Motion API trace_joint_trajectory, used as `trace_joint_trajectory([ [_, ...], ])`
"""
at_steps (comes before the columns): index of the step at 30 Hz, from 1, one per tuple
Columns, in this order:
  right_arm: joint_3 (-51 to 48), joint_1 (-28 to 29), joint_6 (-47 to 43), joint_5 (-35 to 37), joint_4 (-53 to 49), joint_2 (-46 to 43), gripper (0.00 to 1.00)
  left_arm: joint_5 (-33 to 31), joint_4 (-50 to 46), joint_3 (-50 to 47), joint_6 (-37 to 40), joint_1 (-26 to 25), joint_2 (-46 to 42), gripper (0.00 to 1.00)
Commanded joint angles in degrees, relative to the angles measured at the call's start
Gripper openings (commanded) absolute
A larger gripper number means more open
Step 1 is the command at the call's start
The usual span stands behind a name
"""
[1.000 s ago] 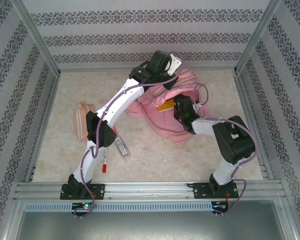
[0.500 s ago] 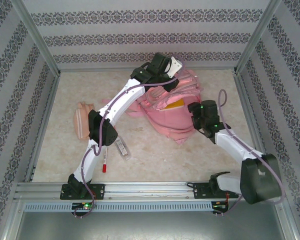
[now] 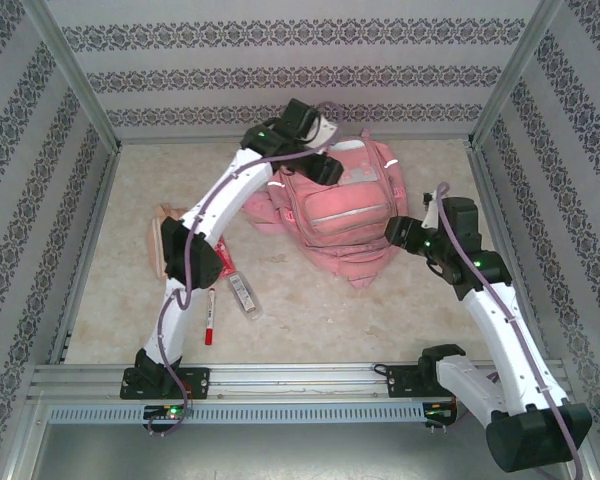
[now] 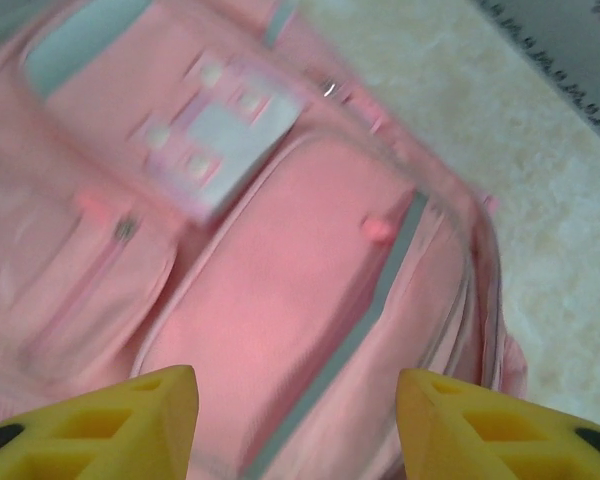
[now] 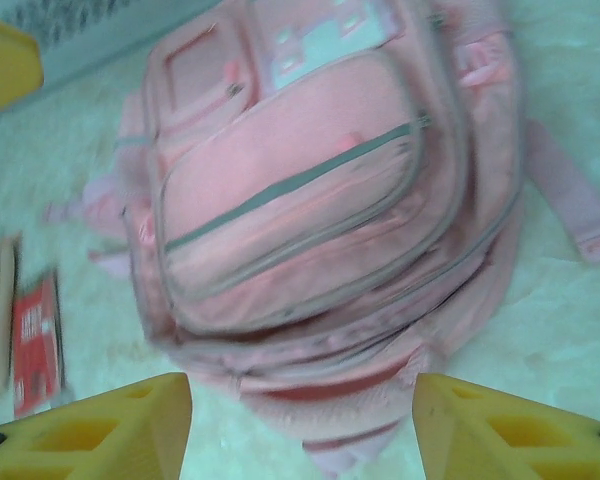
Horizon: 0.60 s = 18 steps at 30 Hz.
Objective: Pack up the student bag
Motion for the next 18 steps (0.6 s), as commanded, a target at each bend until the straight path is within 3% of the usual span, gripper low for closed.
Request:
trace_joint_trajectory([
  [1,3.32,4.28,-9.26,-4.60,-4.95,5.49,0.60,2.09,-9.77,-9.85,-8.48,3.24,-7.08,0.54],
  [4,7.51,9.08,-10.27,-4.39,-3.59,12.07,0.61,-0.49,-0.88,-26.53,-13.02,5.00,-14.04,0.55],
  [9,10.49,13.59,-8.52,-2.88,0.82,20.69,0.63,2.97,15.93,-43.80,-22.80,10.77,-19.86,0.57],
  [18,10.07,19.23,-8.79,7.24,6.95,30.04,0.64,4.08,22.65,-42.05,-23.08,13.40,-10.29,0.55],
])
